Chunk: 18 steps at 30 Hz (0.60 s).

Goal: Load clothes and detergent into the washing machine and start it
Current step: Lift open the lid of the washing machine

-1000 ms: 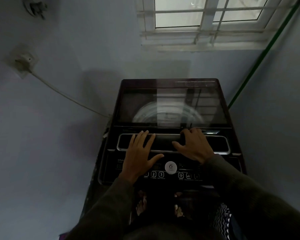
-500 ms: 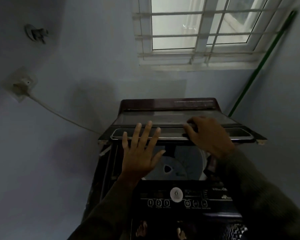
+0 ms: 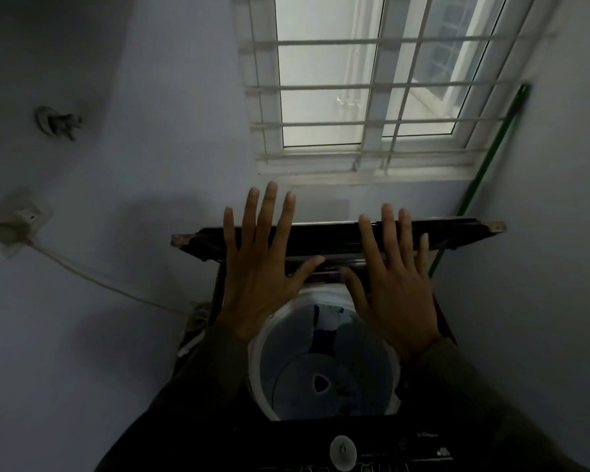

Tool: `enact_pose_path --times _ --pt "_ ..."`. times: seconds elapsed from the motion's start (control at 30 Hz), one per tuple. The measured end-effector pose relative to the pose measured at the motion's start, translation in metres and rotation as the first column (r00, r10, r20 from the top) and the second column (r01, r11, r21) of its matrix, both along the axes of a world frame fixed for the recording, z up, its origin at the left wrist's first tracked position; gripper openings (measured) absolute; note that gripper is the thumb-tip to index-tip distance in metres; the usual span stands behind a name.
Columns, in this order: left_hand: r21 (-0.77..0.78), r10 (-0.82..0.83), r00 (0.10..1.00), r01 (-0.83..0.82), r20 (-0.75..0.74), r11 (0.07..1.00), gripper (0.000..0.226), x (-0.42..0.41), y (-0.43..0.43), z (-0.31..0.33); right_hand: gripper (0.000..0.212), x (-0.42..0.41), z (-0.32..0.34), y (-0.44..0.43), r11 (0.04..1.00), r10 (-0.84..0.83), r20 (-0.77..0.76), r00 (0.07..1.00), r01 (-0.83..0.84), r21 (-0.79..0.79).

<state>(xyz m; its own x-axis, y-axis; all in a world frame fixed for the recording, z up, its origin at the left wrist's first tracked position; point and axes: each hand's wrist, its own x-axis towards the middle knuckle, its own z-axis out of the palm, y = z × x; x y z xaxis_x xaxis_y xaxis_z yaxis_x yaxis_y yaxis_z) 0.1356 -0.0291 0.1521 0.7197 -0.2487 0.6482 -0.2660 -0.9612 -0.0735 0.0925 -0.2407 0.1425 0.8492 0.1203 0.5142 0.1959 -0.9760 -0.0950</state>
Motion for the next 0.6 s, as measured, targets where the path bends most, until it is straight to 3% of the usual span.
enact_pose_path --times 0.13,0.3,0.6 --pt "-0.041 -0.010 1.000 0.011 0.009 0.999 0.090 0.020 -0.002 0.011 0.078 0.028 0.011 0.001 1.000 0.006 0.025 1.000 -0.006 -0.014" --pt "0.024 -0.016 1.000 0.016 -0.003 1.000 0.081 0.049 -0.004 0.014 0.078 0.069 0.027 0.000 1.000 0.005 0.040 0.999 -0.005 -0.004" --pt "-0.013 0.014 0.994 -0.016 -0.112 1.000 0.089 0.136 -0.005 0.039 0.082 0.165 0.053 0.000 1.000 0.004 -0.056 0.998 -0.004 -0.004"
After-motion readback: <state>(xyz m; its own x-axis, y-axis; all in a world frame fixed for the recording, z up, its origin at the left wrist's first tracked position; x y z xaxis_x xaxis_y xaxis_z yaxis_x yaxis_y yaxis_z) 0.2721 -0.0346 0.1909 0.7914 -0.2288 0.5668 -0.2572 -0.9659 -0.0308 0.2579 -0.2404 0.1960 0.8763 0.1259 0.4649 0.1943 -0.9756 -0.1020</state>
